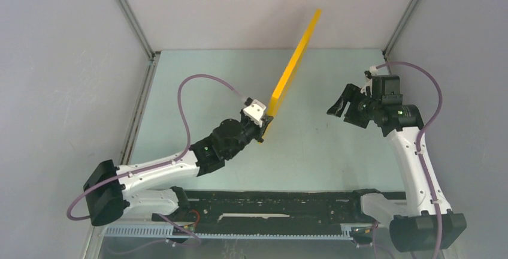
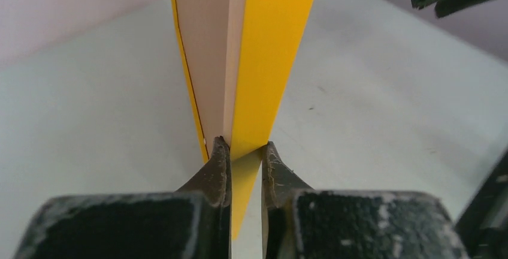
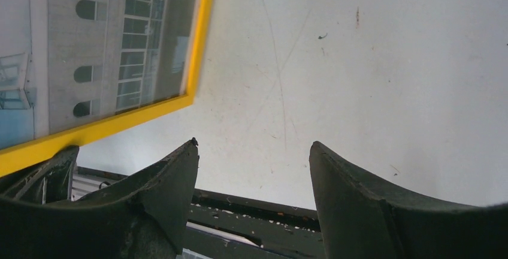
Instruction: Put the photo into the frame
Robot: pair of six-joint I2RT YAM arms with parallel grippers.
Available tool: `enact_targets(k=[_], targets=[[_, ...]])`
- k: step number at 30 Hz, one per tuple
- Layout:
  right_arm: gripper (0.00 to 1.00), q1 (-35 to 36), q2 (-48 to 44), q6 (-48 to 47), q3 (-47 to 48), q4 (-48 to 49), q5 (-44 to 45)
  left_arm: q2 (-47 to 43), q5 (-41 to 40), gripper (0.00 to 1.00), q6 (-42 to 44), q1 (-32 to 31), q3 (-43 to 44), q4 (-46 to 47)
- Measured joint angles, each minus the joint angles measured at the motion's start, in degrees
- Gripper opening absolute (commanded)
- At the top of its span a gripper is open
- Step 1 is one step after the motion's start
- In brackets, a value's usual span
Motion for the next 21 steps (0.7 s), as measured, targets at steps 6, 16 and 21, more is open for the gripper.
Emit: enact_targets(k=[6, 16, 21], targets=[[0.75, -0.68, -0.15, -0.72, -0.96, -0.11, 0.42, -0.24, 13.51, 0.00, -18.29, 10.36, -8.17, 12.04], [0.74, -0.76, 0.00, -0.79, -3.06, 0.87, -0.17, 5.75, 20.09, 0.00, -51.45, 19.85, -19.78, 34.10], [0.74, -0.79, 0.33, -0.79, -3.34, 1.33, -0.39, 13.33, 21.18, 0.00, -64.26, 21.24, -20.76, 42.45]])
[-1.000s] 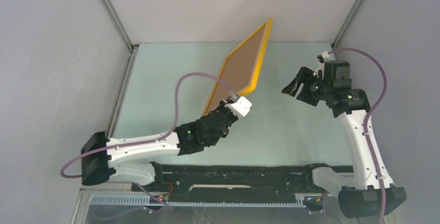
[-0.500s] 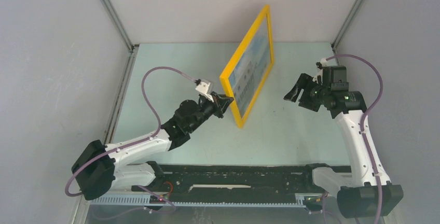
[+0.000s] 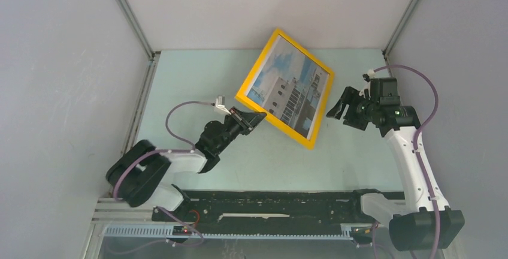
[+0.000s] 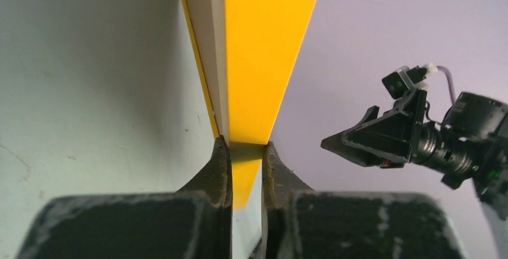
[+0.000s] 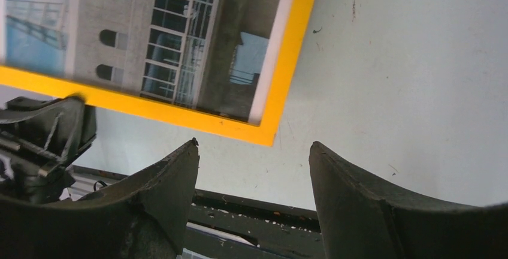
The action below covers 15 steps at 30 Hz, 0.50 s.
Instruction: Put the photo into the frame
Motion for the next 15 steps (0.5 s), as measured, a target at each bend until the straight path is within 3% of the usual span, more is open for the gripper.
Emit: enact_targets(k=[6, 15], targets=[[0.74, -0.04, 0.00, -0.11, -0.04, 0.17, -0.09, 14.10, 3.78, 0.00, -14.21, -0.09, 0.00, 10.56], [0.75, -0.04, -0.04, -0.20, -1.14, 0.37, -0.09, 25.38, 3.04, 0.00, -25.92, -4.94, 1.31, 17.29]])
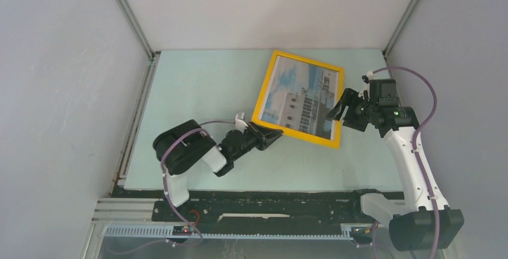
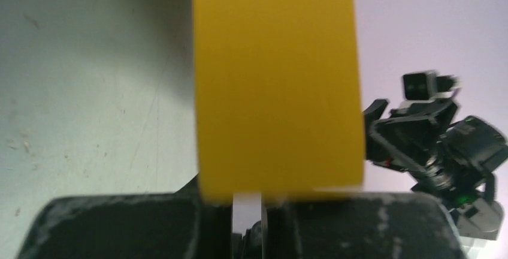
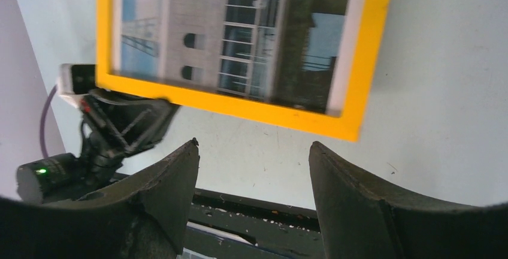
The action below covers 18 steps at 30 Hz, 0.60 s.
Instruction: Put the photo into the frame
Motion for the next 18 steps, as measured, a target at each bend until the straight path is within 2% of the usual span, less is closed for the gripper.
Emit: enact_targets(k=[4, 9, 15, 18], targets=[[0.75, 0.00, -0.02, 0.00, 0.00, 0.07, 0.02, 4.76, -1.03, 0.00, -2.21, -3.87, 4.24, -1.55], [0.80, 0.00, -0.20, -0.04, -0.83, 0.68, 0.07, 3.21, 0.44, 0.00, -1.11, -3.85, 4.85, -4.83], [0.88, 1.66, 2.62, -0.17, -6.08, 3.91, -0.13, 0.63, 7.76, 0.04, 0.13, 1.11, -1.33, -9.20], [0.89, 6.14, 7.30, -0.22, -8.63, 6.34, 0.55, 0.63, 10.49, 0.11, 0.17, 4.24, -4.24, -9.33]])
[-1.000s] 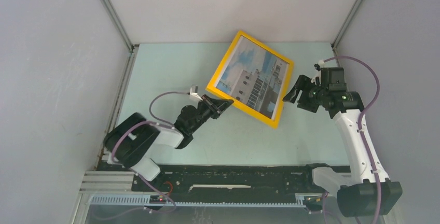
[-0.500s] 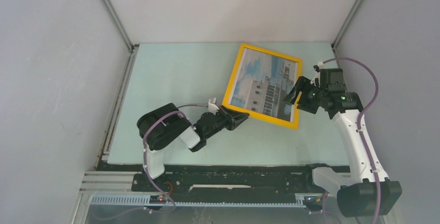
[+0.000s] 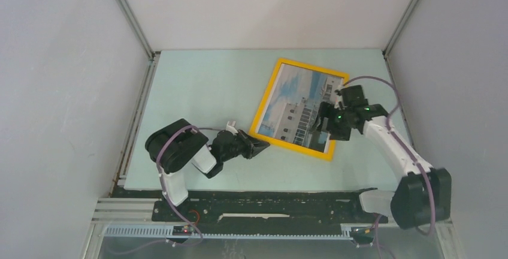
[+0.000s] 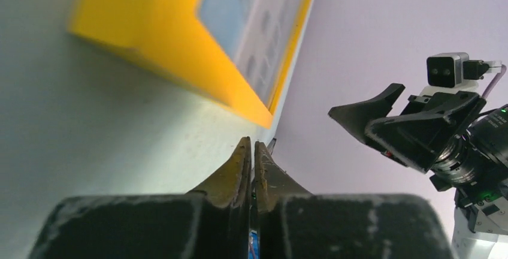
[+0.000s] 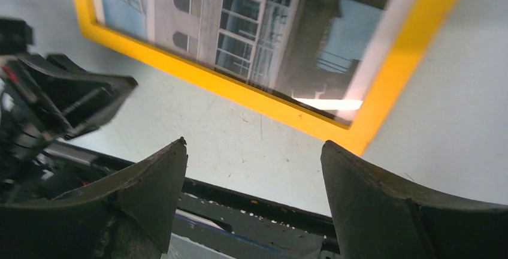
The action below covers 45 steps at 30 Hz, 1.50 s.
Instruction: Put the photo into the frame
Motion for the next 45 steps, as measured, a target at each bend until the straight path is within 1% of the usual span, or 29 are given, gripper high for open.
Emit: enact_targets(k=[2, 6, 7, 9, 13, 16, 18, 21, 22, 23, 25, 29, 31, 33, 35, 41, 43, 44, 45], targets=[[0.87, 4.33, 4.20, -0.39, -0.59, 1.70, 0.70, -0.02, 0.96, 0.18, 0.04, 1.79, -1.60, -0.28], [0.82, 11.87, 11.65, -2.62, 0.11, 4.20, 2.91, -1.53, 1.70, 0.44, 1.40, 2.95, -4.11, -2.16], [0.81, 13.55, 13.62, -3.19, 0.72, 4.24, 4.02, -2.73, 1.73, 0.48, 2.16, 2.95, -4.55, -3.52], [0.80, 16.37, 17.03, -4.28, 1.92, 4.33, 6.45, -6.01, 1.70, 0.52, 3.85, 2.95, -4.76, -7.37], [0.82, 20.87, 21.20, -5.88, 2.69, 4.68, 11.17, -11.63, 1.73, 0.52, 5.97, 4.11, -4.52, -14.23], [0.85, 23.47, 23.76, -6.58, 3.06, 4.72, 15.45, -12.11, 1.75, 0.52, 6.88, 6.14, -2.99, -19.98], [0.82, 24.74, 25.44, -7.15, 3.32, 5.09, 17.77, -12.13, 1.77, 0.52, 7.52, 7.13, -1.25, -23.74], [0.72, 25.97, 27.71, -7.39, 4.50, 4.15, 20.35, -12.11, 1.75, 0.53, 8.63, 7.69, 2.34, -28.50], [0.66, 26.43, 28.04, -7.39, 4.94, 3.76, 20.79, -12.13, 1.75, 0.53, 9.05, 7.85, 3.69, -30.29], [0.58, 27.23, 28.37, -7.28, 5.35, 3.43, 21.40, -12.13, 1.70, 0.53, 9.51, 7.96, 4.72, -31.61], [0.48, 29.64, 29.05, -6.91, 6.01, 2.82, 24.26, -12.09, 1.68, 0.52, 10.45, 8.63, 7.08, -35.19], [0.33, 34.47, 29.59, -6.84, 6.84, 2.14, 31.19, -10.49, 1.68, 0.50, 12.50, 11.28, 10.84, -39.71], [0.29, 36.44, 29.29, -4.26, 6.95, 1.11, 33.07, -9.05, 1.68, 0.50, 13.53, 12.48, 12.70, -41.24], [0.28, 36.87, 28.50, -1.29, 6.16, 0.79, 33.75, -7.72, 2.78, 0.50, 14.67, 13.33, 14.95, -43.17], [0.25, 36.92, 26.84, 1.99, 4.63, 0.96, 32.57, -6.47, 3.61, 0.50, 16.33, 13.57, 17.70, -45.44], [0.24, 37.79, 24.11, 10.29, -2.03, 4.44, 20.92, -0.79, 3.58, 0.50, 20.41, 14.56, 26.80, -48.61], [0.30, 37.92, 23.52, 11.80, -2.75, 6.60, 17.49, 0.00, 3.61, 0.51, 20.83, 14.80, 27.96, -48.87], [0.34, 38.01, 23.26, 12.46, -2.89, 7.45, 16.13, 0.28, 3.72, 0.54, 21.03, 14.95, 28.50, -49.53], [0.43, 38.12, 22.67, 13.09, -2.91, 8.02, 15.23, 0.39, 3.69, 0.57, 21.33, 15.15, 28.94, -49.92]])
